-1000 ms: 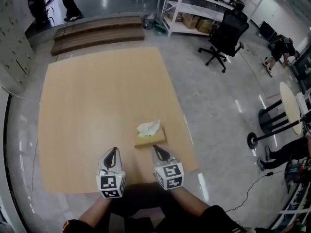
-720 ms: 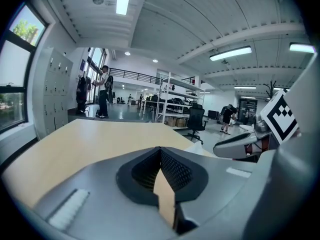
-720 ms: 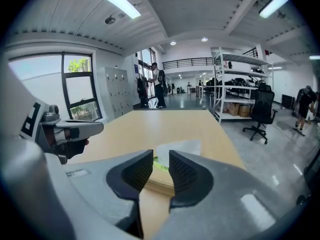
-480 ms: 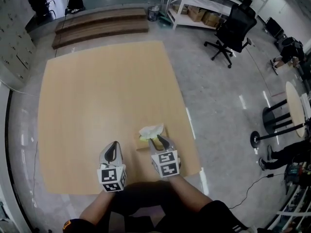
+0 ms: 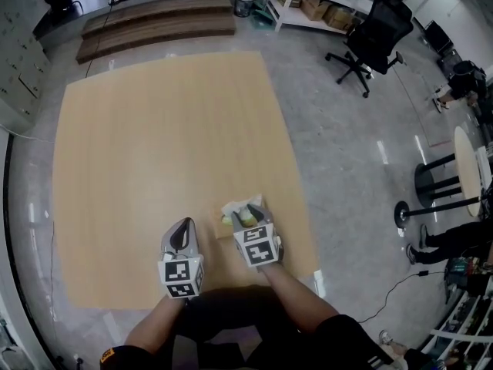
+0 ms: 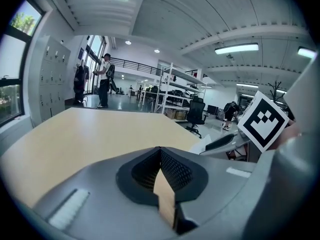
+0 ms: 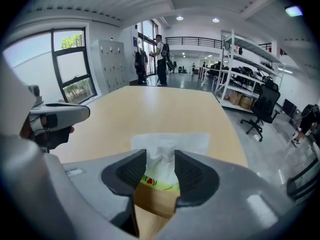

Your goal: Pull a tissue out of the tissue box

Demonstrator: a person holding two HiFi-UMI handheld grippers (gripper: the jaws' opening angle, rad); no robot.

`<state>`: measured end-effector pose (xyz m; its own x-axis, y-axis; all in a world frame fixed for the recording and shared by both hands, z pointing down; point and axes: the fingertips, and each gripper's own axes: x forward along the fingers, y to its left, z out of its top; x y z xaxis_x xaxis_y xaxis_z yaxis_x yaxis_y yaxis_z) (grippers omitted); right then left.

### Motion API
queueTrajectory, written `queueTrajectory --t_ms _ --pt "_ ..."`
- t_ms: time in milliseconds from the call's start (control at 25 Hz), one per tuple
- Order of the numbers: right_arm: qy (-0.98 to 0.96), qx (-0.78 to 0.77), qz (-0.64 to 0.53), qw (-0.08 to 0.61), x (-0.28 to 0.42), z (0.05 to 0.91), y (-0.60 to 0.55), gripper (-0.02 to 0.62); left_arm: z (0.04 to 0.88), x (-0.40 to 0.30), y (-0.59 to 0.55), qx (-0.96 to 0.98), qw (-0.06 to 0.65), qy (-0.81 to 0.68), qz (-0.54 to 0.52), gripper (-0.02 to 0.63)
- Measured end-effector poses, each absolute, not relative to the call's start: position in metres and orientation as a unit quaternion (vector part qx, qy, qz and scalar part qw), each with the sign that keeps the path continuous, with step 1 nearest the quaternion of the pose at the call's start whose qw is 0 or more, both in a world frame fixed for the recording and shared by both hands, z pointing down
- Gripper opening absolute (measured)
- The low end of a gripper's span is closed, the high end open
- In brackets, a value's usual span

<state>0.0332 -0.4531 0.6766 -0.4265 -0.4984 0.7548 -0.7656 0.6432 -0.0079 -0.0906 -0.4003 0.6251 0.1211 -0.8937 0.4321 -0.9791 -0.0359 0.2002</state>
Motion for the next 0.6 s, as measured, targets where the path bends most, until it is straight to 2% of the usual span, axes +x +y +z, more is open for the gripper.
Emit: queueTrajectory --t_ms 160,440,600 --pt "-0.818 0.373 0.171 0.403 0.031 0.684 -0.451 0.156 0.629 -0.087 -0.401 0.722 0.226 -0.646 0.098 0.018" --pt "-0.813 0.371 0.156 0.421 0.032 0.686 -0.448 0.021 0.622 -0.081 -0.407 0.736 0.215 -0.635 0.094 0.018" --pt "-0.816 0.379 0.158 0.407 0.033 0.678 -0.449 0.005 0.617 -0.082 -0.409 0.744 0.198 -0.631 0.096 0.018"
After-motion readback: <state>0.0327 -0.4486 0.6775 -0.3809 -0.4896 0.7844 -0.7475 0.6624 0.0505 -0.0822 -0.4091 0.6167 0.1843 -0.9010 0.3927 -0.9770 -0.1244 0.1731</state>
